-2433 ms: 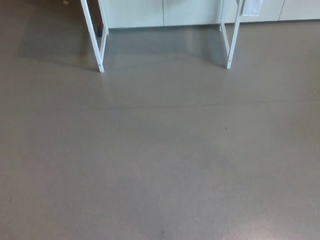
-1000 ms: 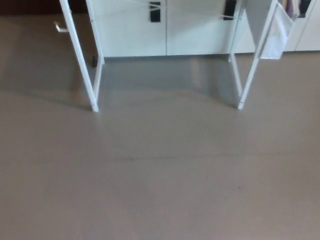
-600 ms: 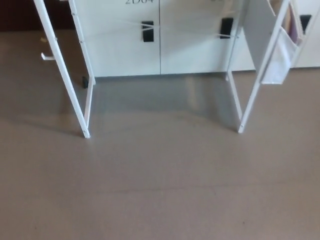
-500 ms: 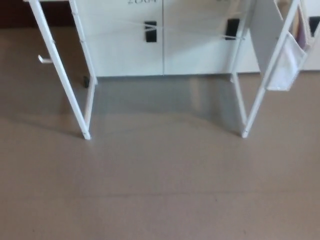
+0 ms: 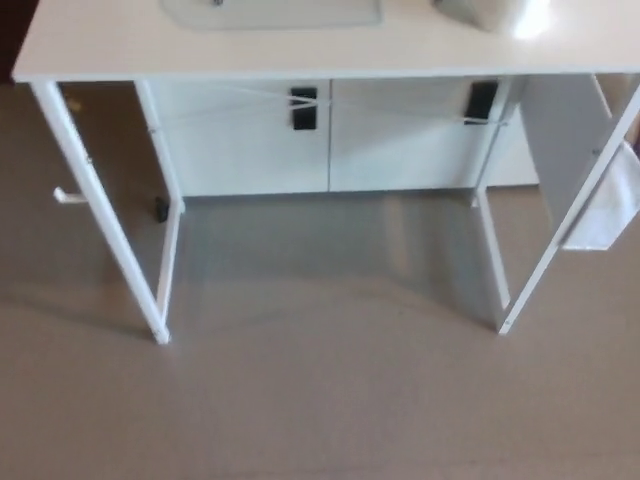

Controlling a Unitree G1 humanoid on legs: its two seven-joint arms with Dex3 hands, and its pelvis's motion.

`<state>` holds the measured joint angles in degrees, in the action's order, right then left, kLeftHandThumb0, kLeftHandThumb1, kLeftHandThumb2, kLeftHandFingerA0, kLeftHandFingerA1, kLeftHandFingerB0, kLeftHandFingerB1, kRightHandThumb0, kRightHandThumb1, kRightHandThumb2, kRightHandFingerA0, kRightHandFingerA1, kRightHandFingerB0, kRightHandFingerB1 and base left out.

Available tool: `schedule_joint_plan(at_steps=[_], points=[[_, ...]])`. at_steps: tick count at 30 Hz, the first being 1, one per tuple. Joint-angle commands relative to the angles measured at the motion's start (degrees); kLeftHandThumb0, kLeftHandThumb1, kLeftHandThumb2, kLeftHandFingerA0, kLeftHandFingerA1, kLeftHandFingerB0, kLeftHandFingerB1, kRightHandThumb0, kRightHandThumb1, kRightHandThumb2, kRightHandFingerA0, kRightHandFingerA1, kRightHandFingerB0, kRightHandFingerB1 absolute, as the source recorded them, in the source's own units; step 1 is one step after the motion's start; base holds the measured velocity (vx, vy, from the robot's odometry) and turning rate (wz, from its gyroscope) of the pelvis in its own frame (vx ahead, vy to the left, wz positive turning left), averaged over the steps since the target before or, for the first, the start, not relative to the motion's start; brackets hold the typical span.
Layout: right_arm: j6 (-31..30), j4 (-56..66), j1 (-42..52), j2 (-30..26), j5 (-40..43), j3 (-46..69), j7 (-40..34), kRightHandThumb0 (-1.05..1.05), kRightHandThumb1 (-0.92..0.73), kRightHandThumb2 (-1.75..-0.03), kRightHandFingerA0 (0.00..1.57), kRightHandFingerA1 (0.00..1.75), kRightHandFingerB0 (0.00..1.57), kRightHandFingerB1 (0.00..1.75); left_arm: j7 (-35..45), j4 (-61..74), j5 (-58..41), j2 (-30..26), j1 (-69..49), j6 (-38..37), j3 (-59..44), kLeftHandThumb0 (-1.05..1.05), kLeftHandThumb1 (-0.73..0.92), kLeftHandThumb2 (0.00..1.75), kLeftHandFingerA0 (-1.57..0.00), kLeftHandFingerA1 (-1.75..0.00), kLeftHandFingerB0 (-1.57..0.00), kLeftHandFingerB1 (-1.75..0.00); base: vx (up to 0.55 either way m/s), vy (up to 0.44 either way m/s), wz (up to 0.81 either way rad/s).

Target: The robot walks towards a desk on which a file tray is kept in the middle and a toilet paper roll is kept on its right. The robot uses its right hand to hook on finger in the gap of the roll and grabs it, lifts it and places it on the tray.

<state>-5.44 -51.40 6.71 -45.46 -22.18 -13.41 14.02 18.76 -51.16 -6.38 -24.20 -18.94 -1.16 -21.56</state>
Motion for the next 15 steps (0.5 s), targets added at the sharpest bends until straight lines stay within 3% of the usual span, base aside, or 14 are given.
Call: schedule_joint_plan(at_steps=[1,9,15], points=[[-0.38,-0.42,0.57,-0.53,-0.44,0.07,0.16,-0.61,-0.62,-1.04,0.34,0.61,0.40,0.57,-0.35,1.37,0.40,-0.77,-2.06,-1.98,0.92,-0.65,0.83,0.65,-0.37,-0.39,-0.23,-0.32,0.25,0.170,0.01],[-0.68,-0.49,-0.44,-0.21,-0.33,0.22,0.24,-0.61,-0.62,-1.04,0.34,0.61,0.40,0.57,-0.43,-0.53,-0.93,-1.09,0.43,-0.83,0.48,-0.68,0.80,0.64,-0.40,-0.41,-0.26,-0.34,0.18,0.045,0.09],[-0.90,-0.44,-1.15,0.21,-0.13,0.53,0.21,-0.61,-0.62,-1.04,0.34,0.61,0.40,0.57,-0.26,-0.71,-0.71,-2.04,2.47,0.34,0.64,-0.69,0.80,0.64,-0.40,-0.42,-0.27,-0.34,0.18,-0.175,0.02]])
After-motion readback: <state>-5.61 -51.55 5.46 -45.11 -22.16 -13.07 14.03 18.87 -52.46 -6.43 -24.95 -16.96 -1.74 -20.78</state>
